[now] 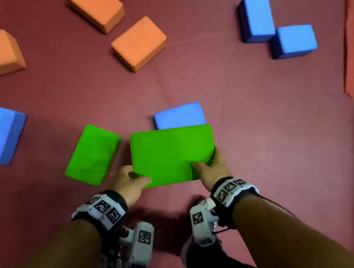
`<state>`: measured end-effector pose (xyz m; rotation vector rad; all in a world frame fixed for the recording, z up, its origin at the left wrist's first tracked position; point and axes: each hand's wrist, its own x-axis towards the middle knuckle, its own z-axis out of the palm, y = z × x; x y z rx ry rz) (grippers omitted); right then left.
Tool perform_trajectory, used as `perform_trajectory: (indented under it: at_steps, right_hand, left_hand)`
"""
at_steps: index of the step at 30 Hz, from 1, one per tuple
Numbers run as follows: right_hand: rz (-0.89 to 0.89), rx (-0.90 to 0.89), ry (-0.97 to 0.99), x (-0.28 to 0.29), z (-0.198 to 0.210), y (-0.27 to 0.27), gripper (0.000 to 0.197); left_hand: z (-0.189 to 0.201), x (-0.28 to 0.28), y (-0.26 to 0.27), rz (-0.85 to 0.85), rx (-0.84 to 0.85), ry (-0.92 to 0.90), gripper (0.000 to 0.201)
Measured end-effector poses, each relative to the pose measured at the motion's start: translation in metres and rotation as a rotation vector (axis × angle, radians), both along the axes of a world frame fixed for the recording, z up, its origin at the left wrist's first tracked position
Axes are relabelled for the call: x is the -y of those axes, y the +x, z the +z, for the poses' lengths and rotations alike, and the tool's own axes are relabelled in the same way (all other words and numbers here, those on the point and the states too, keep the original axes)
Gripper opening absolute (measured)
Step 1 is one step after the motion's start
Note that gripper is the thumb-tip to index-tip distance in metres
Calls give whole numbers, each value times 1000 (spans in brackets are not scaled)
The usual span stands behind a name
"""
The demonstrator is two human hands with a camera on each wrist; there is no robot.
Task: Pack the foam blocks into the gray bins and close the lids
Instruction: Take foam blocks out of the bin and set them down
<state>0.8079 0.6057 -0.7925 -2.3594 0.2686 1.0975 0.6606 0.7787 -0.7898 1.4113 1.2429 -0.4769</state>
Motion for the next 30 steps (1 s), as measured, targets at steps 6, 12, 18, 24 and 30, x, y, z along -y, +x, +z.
perform_trajectory:
  at_steps: [6,12,18,24,30]
  right_hand:
    - [46,-4,21,-47,-51,130,83]
    - [162,-145,-131,-64,-164,218,68]
    - [17,-366,46,-55,-227,230,44]
    - [-151,-433,207,-53,-231,230,47]
    - [-206,-419,217,-50,-150,213,32]
  left_hand:
    - [-66,-13,93,158,10,-9,77]
    - [-188,-26,154,291,-141,-125,33]
    - [-265,-18,169,623,-117,-247,92]
    - [-279,-14,174,717,-126,-300,60]
    - [-189,-18,157,697,-99,-247,28]
